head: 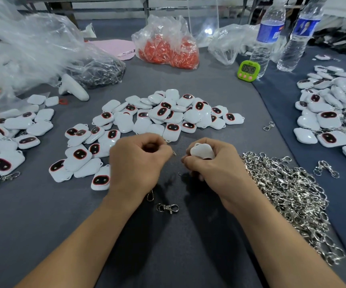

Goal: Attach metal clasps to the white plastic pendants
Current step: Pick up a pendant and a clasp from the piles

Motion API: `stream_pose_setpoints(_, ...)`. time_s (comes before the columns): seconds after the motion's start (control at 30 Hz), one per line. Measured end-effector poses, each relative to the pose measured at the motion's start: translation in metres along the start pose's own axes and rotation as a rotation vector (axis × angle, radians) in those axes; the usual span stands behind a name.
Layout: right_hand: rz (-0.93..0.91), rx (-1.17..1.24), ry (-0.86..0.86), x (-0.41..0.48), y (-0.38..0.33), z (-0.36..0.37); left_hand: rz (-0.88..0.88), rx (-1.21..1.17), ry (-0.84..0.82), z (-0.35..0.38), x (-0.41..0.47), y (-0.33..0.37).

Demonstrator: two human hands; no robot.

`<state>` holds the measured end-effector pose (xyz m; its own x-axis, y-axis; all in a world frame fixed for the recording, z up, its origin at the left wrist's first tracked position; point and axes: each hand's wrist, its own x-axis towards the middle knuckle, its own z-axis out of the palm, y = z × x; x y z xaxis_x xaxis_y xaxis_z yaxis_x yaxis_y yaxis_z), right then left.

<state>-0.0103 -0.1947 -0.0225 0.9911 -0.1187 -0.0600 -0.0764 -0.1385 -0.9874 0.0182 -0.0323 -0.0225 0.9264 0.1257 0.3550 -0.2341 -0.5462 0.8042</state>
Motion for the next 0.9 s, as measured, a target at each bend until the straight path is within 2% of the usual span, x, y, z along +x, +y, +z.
stream_pose_setpoints(0.07,0.062,-0.01,-0.03,0.001,0.001,-0.001,0.122,0.291,0.164,-0.006,0.0,-0.002)
stream_pose_setpoints(0.1,0.089,0.019,-0.05,0.002,0.001,-0.002,0.193,0.391,0.17,-0.008,-0.001,-0.004)
stream_pose_setpoints(0.23,0.046,-0.062,-0.03,0.005,0.003,-0.01,0.402,0.58,-0.095,0.002,-0.007,-0.003)
stream_pose_setpoints(0.3,-0.007,-0.165,-0.022,0.006,0.005,-0.014,0.388,0.561,-0.238,0.01,-0.008,-0.001)
stream_pose_setpoints(0.37,-0.036,-0.233,-0.004,0.006,0.006,-0.015,0.346,0.502,-0.305,0.012,-0.005,-0.002)
stream_pose_setpoints(0.5,-0.093,-0.352,0.075,0.01,0.009,-0.012,0.308,0.37,-0.353,0.01,0.0,-0.006)
stream_pose_setpoints(0.63,-0.102,-0.383,0.056,0.009,0.007,-0.011,0.296,0.313,-0.408,0.008,0.002,-0.008)
stream_pose_setpoints(0.9,-0.118,-0.45,0.021,0.007,0.003,-0.014,0.368,0.351,-0.448,0.006,0.004,-0.006)
